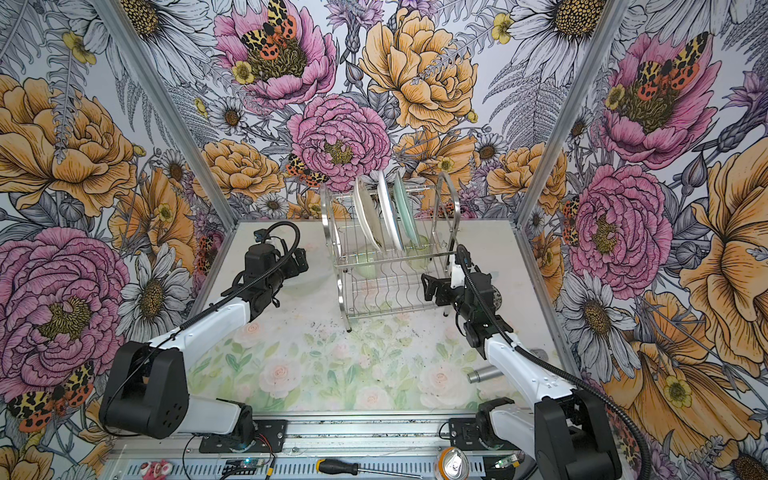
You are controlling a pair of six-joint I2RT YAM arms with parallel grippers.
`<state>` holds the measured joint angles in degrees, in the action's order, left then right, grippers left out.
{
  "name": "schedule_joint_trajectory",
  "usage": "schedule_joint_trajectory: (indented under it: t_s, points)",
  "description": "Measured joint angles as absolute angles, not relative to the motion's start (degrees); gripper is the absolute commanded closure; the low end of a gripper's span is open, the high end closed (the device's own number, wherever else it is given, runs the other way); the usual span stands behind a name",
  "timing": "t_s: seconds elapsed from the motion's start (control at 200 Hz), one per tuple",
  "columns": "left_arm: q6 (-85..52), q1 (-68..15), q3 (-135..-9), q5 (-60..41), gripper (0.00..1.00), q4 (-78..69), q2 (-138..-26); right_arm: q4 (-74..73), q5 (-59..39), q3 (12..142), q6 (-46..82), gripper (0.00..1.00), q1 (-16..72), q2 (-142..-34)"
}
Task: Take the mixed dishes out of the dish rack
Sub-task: 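Lift the left gripper off the cup while the right gripper moves toward the rack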
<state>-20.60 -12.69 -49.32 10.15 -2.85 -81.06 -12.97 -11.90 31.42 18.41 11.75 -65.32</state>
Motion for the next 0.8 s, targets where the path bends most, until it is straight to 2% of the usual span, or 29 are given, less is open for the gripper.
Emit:
schedule_joint_trajectory:
  t_s: [0.43, 0.801]
  points:
    - [-21.1, -13.67, -47.05, 7.88, 0.01, -3.38, -79.77, -15.55, -13.32, 33.45, 21.91, 0.04, 11.64, -73.93]
    - [-21.15, -13.93, -44.21, 5.67, 0.01, -3.29, -75.88, -17.5, -13.26, 33.47, 24.27, 0.04, 11.68, -75.48]
